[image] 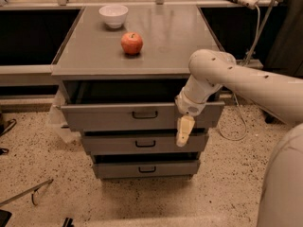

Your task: Open top drawer

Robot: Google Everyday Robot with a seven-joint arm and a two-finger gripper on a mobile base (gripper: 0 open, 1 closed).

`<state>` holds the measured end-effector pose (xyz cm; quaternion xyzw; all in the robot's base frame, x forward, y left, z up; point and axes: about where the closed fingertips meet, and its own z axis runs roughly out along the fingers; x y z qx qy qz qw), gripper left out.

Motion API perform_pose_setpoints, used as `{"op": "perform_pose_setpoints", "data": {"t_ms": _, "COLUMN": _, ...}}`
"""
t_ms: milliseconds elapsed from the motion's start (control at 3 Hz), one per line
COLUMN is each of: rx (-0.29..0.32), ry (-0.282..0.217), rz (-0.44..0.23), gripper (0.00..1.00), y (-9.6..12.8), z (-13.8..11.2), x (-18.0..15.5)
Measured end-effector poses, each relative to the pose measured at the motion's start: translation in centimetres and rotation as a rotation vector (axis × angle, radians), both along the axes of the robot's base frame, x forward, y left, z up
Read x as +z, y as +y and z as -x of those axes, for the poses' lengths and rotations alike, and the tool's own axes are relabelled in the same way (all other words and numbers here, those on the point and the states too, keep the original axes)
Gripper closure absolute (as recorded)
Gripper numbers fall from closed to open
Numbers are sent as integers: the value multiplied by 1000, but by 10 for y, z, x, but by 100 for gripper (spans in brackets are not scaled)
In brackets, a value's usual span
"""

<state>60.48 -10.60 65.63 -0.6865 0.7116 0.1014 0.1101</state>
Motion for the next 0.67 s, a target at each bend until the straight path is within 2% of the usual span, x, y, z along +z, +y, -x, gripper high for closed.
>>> {"op": "perform_pose_setpoints", "data": {"t_ms": 667, "rx": -1, "ry": 16, "rz": -5, "gripper": 0, "y": -1, "z": 9, "x": 1}}
